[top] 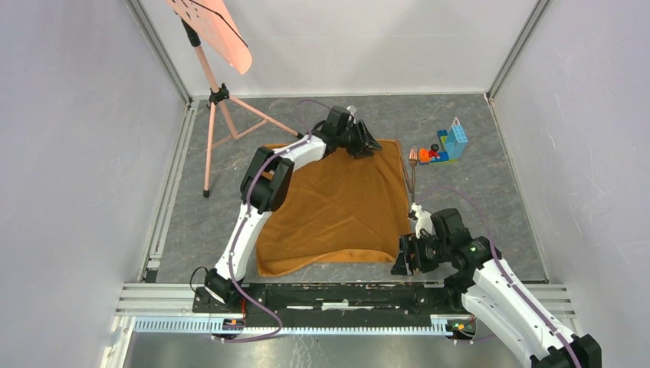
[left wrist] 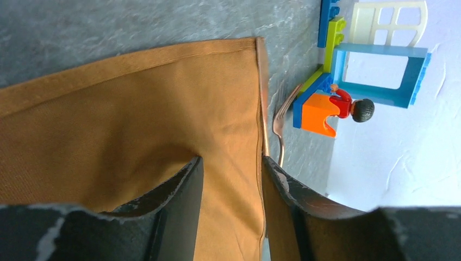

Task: Fold the napkin into a case and place the utensils inside
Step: Smooth out the napkin at the center of the board.

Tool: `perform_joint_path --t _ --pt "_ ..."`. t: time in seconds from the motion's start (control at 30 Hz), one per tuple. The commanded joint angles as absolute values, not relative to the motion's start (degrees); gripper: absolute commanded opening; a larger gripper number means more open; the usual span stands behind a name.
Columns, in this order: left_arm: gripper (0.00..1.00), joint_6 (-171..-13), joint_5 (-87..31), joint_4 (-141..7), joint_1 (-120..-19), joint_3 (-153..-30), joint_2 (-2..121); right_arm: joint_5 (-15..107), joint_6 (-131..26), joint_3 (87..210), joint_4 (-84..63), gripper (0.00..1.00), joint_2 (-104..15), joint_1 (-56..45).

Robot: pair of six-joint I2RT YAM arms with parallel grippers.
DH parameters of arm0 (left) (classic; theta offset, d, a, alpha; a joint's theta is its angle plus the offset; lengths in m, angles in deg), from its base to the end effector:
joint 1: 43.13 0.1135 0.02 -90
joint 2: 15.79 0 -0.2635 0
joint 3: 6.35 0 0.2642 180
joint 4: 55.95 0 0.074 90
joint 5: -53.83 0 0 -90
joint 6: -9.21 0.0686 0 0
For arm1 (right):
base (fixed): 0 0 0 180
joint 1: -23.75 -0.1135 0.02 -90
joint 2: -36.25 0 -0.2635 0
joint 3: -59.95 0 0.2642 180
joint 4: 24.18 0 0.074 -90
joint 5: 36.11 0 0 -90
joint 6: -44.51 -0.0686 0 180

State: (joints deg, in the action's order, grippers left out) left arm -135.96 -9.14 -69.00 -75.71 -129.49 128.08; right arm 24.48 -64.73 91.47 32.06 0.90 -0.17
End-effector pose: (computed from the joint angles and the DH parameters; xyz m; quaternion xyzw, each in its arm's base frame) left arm 0.4822 -0.3452 0.1002 -0.0600 0.8626 -0.4661 0.1874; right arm 0.1101 0.0857 0.1324 -0.1036 0.9310 0.3199 0.1421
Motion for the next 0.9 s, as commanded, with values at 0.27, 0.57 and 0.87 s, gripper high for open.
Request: perform_joint_path --t 0.27,0.57,0.87 --pt "0.68 -118.41 -6.05 -88.93 -74.79 -133.14 109.44 25.69 -65.17 96.36 28.12 0.69 0.08 -0.49" --pt "0.85 -115.18 -11.52 -89.83 -74.53 -102.88 89.87 43.19 -66.57 98.78 6.98 0.74 -17.59 -0.48" --pt "0.88 -117.55 -31.19 -91.57 -73.13 -79.88 74.76 57.23 -61.73 114.22 -2.13 0.70 -42.30 -0.49"
